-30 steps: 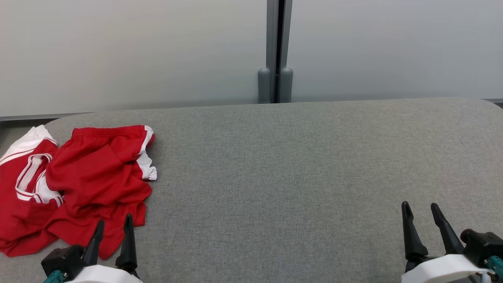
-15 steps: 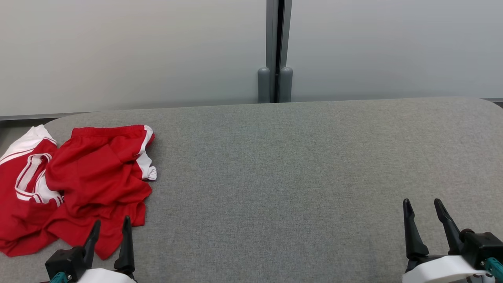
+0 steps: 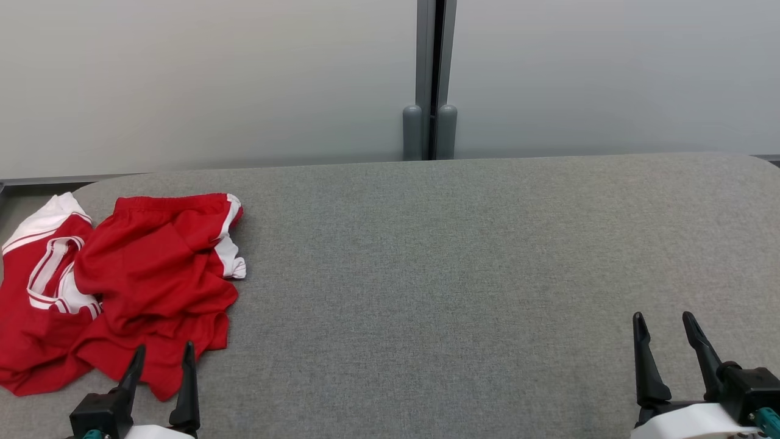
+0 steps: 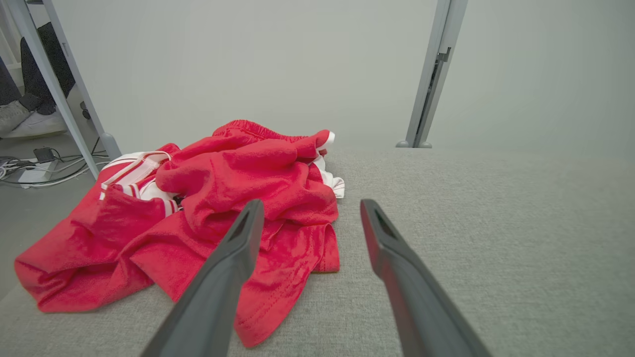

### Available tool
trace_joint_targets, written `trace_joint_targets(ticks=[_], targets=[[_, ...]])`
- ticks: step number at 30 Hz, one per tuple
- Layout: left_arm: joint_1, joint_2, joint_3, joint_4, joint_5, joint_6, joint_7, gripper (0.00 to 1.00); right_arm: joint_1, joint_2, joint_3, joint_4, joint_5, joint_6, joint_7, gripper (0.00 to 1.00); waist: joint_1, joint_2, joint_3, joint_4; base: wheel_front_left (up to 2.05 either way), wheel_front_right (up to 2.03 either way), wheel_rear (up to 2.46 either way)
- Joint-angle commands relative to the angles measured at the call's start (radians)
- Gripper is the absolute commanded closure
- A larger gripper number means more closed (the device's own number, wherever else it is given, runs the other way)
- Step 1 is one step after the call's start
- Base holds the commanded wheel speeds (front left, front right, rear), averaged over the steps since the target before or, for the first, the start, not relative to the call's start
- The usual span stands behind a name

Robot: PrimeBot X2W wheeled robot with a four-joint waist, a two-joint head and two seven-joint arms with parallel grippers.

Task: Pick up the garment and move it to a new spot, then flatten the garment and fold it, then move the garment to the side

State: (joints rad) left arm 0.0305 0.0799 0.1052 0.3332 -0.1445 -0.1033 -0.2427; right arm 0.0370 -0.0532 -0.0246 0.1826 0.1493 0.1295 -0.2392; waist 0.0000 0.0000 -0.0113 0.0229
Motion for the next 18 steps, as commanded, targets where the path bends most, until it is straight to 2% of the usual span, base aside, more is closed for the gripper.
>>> trace_joint_targets(ticks=[1, 11, 18], targets=[[0.002, 0.006, 0.005, -0.003, 0.025, 0.0, -0.007, 0.0, 0.009, -0.002, -0.005, 0.001, -0.017, 0.002, -0.013, 0.0, 0.0, 0.0, 0.0, 0.0, 0.0, 0.0, 0.0], [0.002, 0.009, 0.021, 0.005, 0.095, -0.009, -0.025, 0.0, 0.014, 0.0, -0.028, 0.006, -0.068, 0.002, -0.031, 0.0, 0.0, 0.0, 0.0, -0.009, 0.0, 0.0, 0.0], [0.008, 0.006, 0.03, 0.007, 0.093, -0.009, -0.024, 0.0, 0.021, 0.001, -0.046, 0.004, -0.06, 0.002, -0.028, 0.0, 0.0, 0.0, -0.005, -0.017, 0.0, 0.0, 0.0]])
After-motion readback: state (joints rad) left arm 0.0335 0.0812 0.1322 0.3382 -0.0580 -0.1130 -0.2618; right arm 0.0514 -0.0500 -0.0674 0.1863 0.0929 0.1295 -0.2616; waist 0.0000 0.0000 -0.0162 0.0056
